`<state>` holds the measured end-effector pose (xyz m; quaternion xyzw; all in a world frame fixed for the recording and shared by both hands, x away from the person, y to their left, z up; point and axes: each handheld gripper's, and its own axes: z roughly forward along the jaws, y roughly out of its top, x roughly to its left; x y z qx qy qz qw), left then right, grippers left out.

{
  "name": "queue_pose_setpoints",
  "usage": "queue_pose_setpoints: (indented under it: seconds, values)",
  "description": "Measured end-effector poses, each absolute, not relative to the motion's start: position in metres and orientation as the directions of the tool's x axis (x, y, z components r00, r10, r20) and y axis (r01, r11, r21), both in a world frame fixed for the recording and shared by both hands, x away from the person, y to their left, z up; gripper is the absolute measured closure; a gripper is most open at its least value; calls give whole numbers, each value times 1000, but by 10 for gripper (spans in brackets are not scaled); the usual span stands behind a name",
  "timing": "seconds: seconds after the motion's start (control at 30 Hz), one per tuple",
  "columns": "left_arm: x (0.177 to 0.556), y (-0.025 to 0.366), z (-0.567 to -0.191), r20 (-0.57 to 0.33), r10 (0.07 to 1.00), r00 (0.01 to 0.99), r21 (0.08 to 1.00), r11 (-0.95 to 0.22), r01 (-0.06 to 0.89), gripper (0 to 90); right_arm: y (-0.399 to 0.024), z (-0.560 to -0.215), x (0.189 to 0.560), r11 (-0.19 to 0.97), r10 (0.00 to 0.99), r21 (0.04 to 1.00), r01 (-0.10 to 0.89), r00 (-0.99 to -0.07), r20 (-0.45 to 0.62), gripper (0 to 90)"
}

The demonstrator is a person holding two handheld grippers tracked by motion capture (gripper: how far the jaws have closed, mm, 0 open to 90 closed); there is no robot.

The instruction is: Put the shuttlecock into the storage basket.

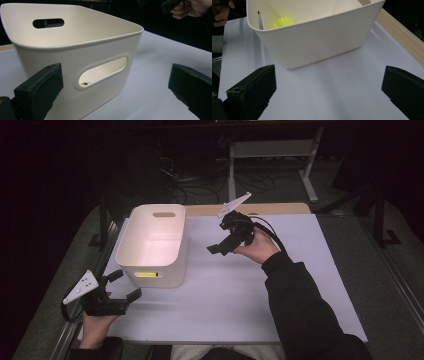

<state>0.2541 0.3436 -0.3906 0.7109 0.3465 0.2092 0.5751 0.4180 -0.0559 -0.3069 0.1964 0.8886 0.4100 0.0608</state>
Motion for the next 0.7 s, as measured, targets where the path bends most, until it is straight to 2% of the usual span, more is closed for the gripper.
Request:
queue_pose_setpoints:
  seconds: [0.7]
  values:
    - [254,344,-391,-102,738,667,963,-96,253,0,-95,-322,407,553,446,769,320,-893,51,0]
